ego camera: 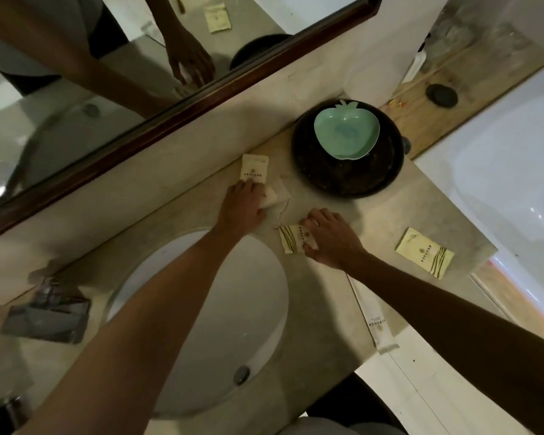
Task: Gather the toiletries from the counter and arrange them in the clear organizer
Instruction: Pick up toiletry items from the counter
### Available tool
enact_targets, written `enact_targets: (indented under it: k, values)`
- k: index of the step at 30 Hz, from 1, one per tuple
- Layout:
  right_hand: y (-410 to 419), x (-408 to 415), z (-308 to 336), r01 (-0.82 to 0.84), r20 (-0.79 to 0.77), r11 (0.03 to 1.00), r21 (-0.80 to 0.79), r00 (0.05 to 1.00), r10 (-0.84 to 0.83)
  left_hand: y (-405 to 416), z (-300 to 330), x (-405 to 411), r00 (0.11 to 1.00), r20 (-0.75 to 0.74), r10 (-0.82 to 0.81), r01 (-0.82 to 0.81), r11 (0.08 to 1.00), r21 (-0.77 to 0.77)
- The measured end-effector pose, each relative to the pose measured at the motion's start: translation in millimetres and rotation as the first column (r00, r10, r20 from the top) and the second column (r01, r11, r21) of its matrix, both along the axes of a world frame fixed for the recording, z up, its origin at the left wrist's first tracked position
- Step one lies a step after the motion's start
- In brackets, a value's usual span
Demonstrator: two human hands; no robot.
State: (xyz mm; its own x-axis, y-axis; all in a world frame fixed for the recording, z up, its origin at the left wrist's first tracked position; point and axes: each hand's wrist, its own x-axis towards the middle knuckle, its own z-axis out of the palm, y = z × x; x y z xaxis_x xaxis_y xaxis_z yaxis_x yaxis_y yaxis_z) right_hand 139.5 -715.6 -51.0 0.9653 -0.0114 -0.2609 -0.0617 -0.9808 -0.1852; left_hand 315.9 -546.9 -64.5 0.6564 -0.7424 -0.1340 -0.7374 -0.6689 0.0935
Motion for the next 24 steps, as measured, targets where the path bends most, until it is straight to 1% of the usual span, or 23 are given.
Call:
enact_targets:
  k: [2,3,5,7,8,9,10,11,12,13,14,16,17,18,19,21,24]
  values:
    - [-1,-6,1,-0.004,0.013,1.0,0.013,1.0,0.003,5,-3,-17,0.994,-0.07,-0.087,0.085,0.996,-0.023]
    - [-1,-9,1,-0.008,0.02,1.0,0.017,1.0,0.008,8,-2,-23,0.99,-0.094,-0.104,0.101,0.994,-0.039]
    - [-4,-13,1,-0.007,0.034,1.0,0.01,0.999,0.006,11,1,-26,0.992,-0.116,-0.058,0.047,0.994,-0.099]
    - [-7,-10,2,0.036,0.053,0.999,0.008,0.998,-0.036,5,5,-16,0.992,-0.082,0.093,-0.107,0.978,-0.181]
    - [-8,-8,3,0.068,0.067,0.998,0.013,0.995,-0.069,-1,6,-7,0.974,-0.076,0.215,-0.227,0.951,-0.21]
    - [-8,-5,3,0.095,0.079,0.995,0.02,0.992,-0.096,-8,6,3,0.927,-0.117,0.357,-0.375,0.901,-0.22]
    - [-7,-3,4,0.112,0.086,0.993,0.029,0.99,-0.115,-16,7,12,0.853,-0.192,0.485,-0.518,0.832,-0.197]
    - [-6,-1,4,0.122,0.091,0.992,0.041,0.988,-0.126,-23,8,20,0.778,-0.259,0.572,-0.617,0.774,-0.142]
    - [-4,1,4,0.126,0.091,0.99,0.055,0.987,-0.131,-28,6,27,0.737,-0.293,0.609,-0.653,0.753,-0.078]
    - [-3,4,5,0.127,0.085,0.99,0.068,0.987,-0.133,-32,5,31,0.74,-0.305,0.6,-0.637,0.77,-0.031]
    - [-2,8,6,0.128,0.084,0.989,0.077,0.987,-0.134,-34,6,34,0.777,-0.314,0.545,-0.58,0.815,-0.021]
    - [-3,20,9,0.13,0.114,0.988,0.084,0.984,-0.14,-37,8,37,0.876,-0.35,0.331,-0.388,0.915,-0.106]
    - [-4,28,10,0.134,0.138,0.988,0.08,0.98,-0.144,-37,8,36,0.906,-0.359,0.225,-0.292,0.945,-0.147]
    - [-6,37,11,0.141,0.153,0.988,0.07,0.977,-0.15,-37,7,35,0.924,-0.352,0.147,-0.22,0.959,-0.177]
    - [-7,46,12,0.147,0.156,0.988,0.055,0.976,-0.153,-36,5,34,0.932,-0.347,0.101,-0.179,0.963,-0.2]
    - [-12,69,11,0.135,0.141,0.991,0.018,0.98,-0.137,-35,4,30,0.932,-0.356,0.061,-0.151,0.961,-0.231]
    - [-21,106,1,0.032,0.052,0.999,0.003,0.998,-0.032,-30,5,26,0.94,-0.341,0.035,-0.138,0.949,-0.283]
